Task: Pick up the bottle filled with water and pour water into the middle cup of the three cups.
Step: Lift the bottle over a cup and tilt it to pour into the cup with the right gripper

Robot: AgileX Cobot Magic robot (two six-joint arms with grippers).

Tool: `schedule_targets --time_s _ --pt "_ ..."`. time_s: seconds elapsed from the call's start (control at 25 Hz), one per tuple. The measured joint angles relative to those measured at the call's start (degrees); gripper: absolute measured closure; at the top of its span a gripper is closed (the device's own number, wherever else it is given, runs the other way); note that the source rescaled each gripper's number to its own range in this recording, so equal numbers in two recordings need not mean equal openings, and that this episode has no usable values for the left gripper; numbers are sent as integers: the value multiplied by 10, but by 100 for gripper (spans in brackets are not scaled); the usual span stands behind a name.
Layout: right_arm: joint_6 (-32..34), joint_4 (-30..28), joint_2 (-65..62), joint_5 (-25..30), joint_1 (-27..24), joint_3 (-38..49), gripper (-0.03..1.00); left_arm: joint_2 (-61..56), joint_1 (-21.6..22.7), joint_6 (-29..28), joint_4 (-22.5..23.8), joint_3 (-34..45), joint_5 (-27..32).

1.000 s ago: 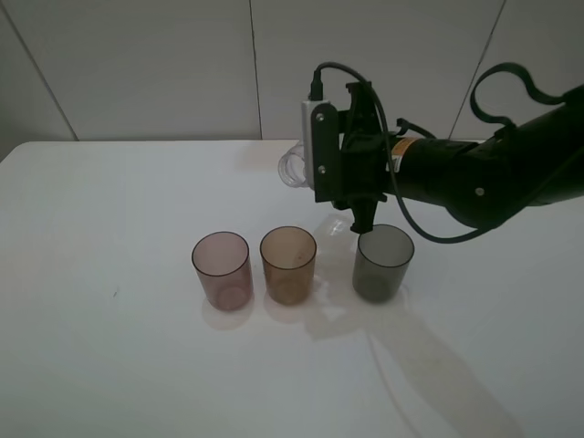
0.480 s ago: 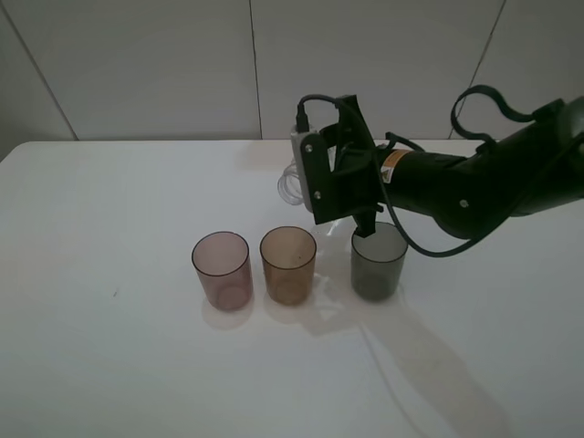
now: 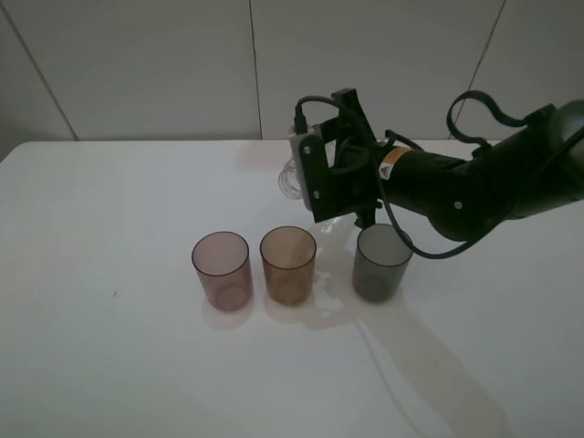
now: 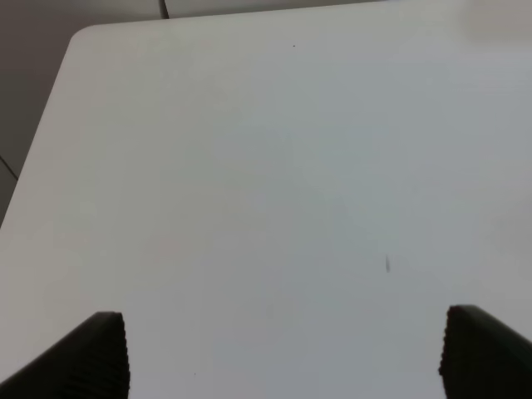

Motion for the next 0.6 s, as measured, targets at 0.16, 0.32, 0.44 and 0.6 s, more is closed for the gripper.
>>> schedule_targets --time_s 0.16,0.32,0.44,0.6 --pt "-1 1 0 -4 7 0 97 0 0 0 0 0 0" --pt "-1 1 0 -5 18 0 97 0 0 0 0 0 0" --pt "-1 -2 0 -6 19 0 97 0 0 0 0 0 0" --pt "-2 -15 0 -14 19 0 97 0 0 0 0 0 0"
